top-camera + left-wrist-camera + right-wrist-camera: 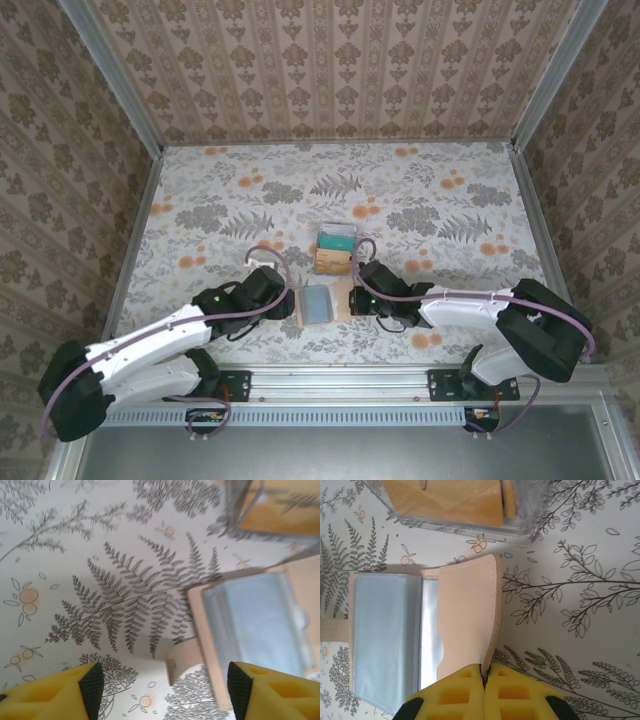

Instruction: Take the credit cards out of the card holder

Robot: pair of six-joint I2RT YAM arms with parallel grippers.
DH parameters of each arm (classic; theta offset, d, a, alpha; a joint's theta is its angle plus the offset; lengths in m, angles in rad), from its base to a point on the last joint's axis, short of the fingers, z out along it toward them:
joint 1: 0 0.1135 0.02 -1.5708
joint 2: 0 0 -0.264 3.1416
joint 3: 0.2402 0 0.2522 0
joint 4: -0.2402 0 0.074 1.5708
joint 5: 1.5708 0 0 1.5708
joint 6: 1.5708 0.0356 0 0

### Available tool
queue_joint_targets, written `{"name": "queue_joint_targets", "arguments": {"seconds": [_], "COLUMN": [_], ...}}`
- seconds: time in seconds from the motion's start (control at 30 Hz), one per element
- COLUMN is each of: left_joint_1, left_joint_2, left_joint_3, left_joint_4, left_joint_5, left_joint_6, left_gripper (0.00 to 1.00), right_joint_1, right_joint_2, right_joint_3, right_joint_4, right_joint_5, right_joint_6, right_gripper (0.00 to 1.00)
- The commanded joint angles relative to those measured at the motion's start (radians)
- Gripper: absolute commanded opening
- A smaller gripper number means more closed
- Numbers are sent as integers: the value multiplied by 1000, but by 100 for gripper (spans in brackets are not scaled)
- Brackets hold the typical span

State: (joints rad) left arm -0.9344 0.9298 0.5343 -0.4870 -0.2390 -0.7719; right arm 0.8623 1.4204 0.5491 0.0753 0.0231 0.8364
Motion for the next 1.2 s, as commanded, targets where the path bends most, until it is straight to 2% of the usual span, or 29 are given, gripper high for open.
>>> {"name": "queue_joint_targets", "arguments": {"seconds": [0.0, 0.17, 0.37, 0.53, 0.93, 1.17], "left_joint_1": [-9, -61, -83, -88, -89, -89], "left_joint_2": [-72, -64, 61, 158, 330, 366], "left_joint_3": [0, -29, -84, -95, -58, -49], "left_joint_4": [14, 185, 401, 487, 488, 496], "left_joint_5": [30, 105, 189, 219, 236, 246], "left_joint_6": [-6, -31, -107, -139, -144, -142], "left_gripper": [70, 69, 59, 51, 46, 46], "right_joint_1": [17, 44, 58, 68, 70, 71], "right_joint_2": [-11, -66, -87, -80, -90, -88], "right_joint_3": [-6, -46, -71, -71, -72, -71], "right_joint_4": [9, 24, 37, 39, 32, 32], "right_joint_5": [45, 99, 128, 128, 130, 132], "right_joint_6": [30, 74, 97, 101, 101, 99], "right_gripper": [0, 0, 0, 0, 0, 0]}}
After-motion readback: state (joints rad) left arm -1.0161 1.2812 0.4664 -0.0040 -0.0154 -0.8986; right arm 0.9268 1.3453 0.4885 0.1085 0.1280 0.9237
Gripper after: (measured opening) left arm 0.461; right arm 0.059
